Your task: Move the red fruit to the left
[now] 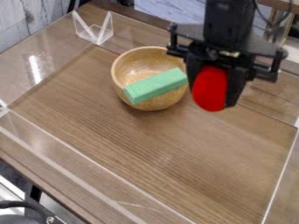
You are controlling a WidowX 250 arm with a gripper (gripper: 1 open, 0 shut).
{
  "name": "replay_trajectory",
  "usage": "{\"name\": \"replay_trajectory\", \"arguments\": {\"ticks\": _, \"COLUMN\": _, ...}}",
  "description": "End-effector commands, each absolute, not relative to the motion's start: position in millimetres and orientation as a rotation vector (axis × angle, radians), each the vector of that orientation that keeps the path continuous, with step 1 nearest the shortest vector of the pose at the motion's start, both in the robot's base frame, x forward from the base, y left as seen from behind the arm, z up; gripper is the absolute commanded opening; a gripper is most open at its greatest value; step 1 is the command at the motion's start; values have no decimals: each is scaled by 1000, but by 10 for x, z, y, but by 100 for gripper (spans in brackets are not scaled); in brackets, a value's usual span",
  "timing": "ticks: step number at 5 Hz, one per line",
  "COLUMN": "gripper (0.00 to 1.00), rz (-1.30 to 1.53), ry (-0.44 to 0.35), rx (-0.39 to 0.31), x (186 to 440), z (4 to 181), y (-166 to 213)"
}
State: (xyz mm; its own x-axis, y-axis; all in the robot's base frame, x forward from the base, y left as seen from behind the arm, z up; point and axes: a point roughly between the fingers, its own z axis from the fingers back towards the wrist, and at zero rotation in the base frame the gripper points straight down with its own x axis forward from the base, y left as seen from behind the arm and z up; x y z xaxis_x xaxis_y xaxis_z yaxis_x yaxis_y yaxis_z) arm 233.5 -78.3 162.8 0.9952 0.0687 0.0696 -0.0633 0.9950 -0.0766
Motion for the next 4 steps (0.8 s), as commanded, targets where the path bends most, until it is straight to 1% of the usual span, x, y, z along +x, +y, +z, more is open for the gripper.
{"name": "replay_trajectory", "arguments": {"ticks": 1, "gripper": 0, "rz": 52, "ry": -146, "rx": -101, "x": 2412, "z": 1837, "y": -556}}
{"name": "replay_trajectory", "arguments": {"ticks": 2, "gripper": 0, "rz": -8, "ry": -147, "rx": -108, "x": 2512, "z": 1759, "y": -583}}
{"name": "replay_trajectory", "arguments": {"ticks": 4, "gripper": 0, "rz": -58, "ry": -172, "rx": -119, "x": 2511, "z": 1813, "y": -607}}
